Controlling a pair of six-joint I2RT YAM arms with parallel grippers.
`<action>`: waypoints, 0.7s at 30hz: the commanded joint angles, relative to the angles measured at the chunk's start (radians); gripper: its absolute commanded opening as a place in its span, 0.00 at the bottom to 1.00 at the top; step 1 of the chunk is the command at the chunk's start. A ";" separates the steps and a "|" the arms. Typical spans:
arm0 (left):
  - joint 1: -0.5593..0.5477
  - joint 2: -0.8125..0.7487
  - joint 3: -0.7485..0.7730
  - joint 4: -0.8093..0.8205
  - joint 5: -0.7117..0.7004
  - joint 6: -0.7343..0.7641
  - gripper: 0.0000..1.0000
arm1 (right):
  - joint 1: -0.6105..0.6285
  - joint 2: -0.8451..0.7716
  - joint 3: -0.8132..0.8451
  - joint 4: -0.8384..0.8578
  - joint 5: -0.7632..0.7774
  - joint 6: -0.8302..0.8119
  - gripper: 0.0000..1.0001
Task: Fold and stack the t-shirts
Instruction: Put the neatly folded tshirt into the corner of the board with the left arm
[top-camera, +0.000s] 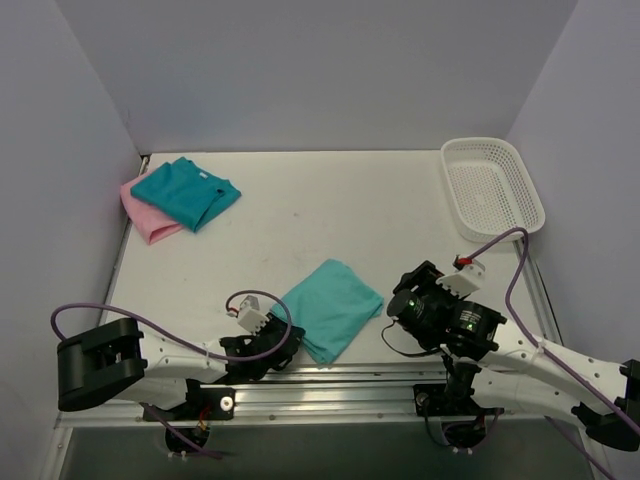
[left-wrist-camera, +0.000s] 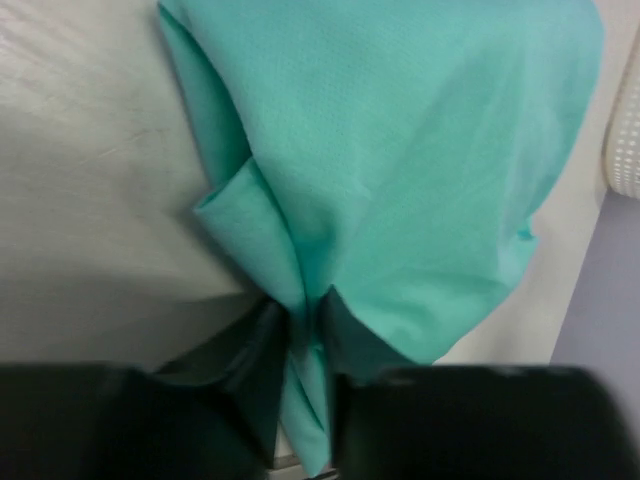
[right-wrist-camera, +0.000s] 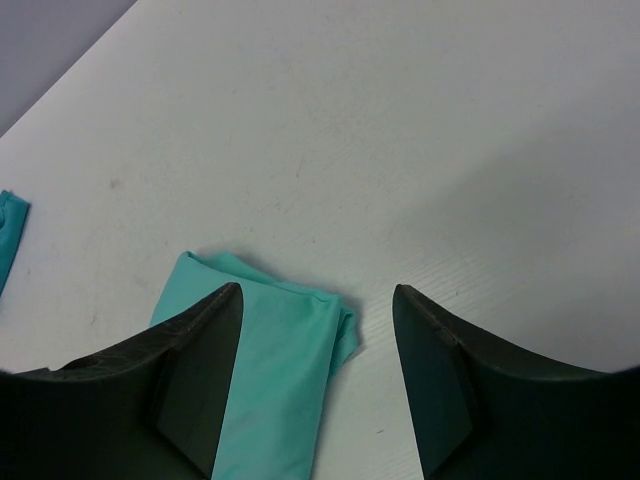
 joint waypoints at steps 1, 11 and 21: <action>0.016 0.056 -0.024 -0.003 0.035 0.019 0.22 | 0.005 -0.018 -0.013 -0.045 0.070 0.013 0.57; 0.521 0.260 0.007 0.403 0.326 0.573 0.02 | 0.005 -0.042 0.001 -0.051 0.090 0.010 0.57; 0.846 0.424 0.645 -0.002 0.481 0.997 0.02 | 0.007 -0.113 -0.008 -0.092 0.096 0.024 0.57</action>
